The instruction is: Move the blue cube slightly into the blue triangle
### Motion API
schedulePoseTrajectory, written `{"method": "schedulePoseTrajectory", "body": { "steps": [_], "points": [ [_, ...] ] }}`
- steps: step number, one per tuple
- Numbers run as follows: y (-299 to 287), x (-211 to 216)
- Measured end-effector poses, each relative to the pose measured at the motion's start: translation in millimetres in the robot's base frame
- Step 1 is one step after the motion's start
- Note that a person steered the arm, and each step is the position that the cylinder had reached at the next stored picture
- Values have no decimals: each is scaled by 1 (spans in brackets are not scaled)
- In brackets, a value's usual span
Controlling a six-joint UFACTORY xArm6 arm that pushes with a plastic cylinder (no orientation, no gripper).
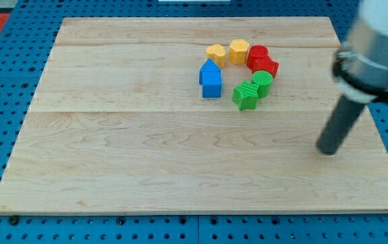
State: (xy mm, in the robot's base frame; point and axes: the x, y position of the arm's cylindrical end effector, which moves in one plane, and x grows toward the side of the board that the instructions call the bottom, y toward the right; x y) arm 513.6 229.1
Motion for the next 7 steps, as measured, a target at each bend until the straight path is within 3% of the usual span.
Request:
{"method": "schedulePoseTrajectory", "body": {
  "steps": [1,3,4,5,6,7],
  "points": [
    [59,-16],
    [37,-17],
    [-46,-16],
    [-169,-40],
    [-245,-70],
    [-242,-92]
  ]
}}
